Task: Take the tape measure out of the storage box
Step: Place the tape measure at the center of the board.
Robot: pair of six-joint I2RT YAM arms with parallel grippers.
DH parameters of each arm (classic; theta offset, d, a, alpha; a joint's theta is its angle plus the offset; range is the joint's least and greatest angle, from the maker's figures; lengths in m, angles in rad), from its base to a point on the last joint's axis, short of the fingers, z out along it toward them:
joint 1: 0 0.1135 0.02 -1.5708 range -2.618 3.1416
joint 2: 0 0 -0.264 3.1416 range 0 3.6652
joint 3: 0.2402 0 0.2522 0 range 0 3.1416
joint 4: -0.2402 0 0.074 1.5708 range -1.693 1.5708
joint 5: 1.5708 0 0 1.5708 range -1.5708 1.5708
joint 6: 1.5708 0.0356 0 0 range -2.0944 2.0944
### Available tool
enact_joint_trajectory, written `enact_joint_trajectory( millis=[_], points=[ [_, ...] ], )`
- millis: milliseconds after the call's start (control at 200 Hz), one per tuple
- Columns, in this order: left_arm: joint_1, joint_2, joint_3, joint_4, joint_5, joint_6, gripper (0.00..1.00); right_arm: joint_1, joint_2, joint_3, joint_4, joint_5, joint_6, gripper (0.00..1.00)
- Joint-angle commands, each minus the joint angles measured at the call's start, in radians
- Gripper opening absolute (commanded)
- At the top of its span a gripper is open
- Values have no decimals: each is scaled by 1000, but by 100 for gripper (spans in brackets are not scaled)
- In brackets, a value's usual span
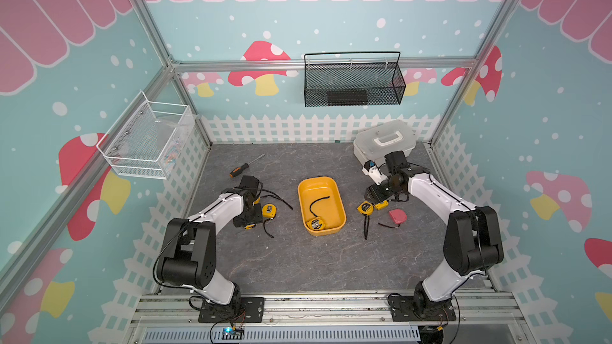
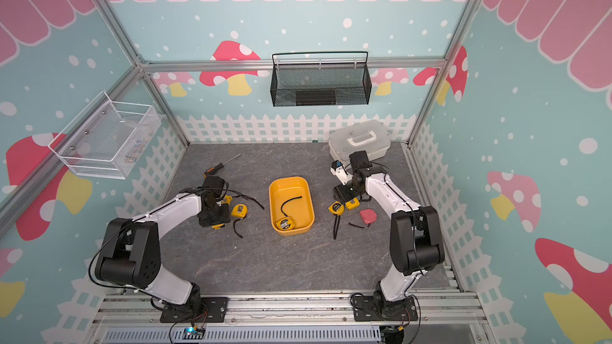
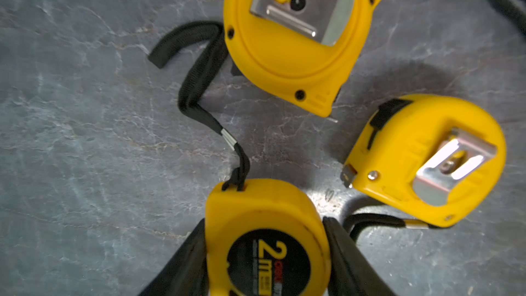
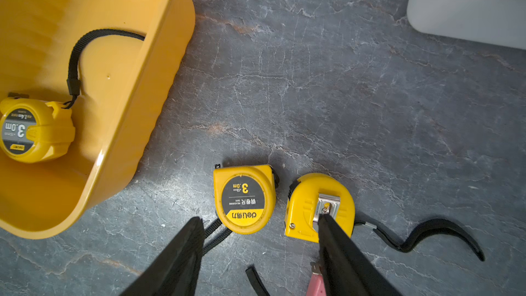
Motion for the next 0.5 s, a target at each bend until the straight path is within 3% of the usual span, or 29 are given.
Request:
enact_joint_trajectory(
  millis=[0, 495],
  points=[
    [5, 12, 1, 30, 12, -9, 56, -3, 13, 13, -6, -6, 15, 64],
    [8, 82, 30, 23, 27, 11, 58, -3, 16, 5, -5, -18, 21, 64]
  ],
)
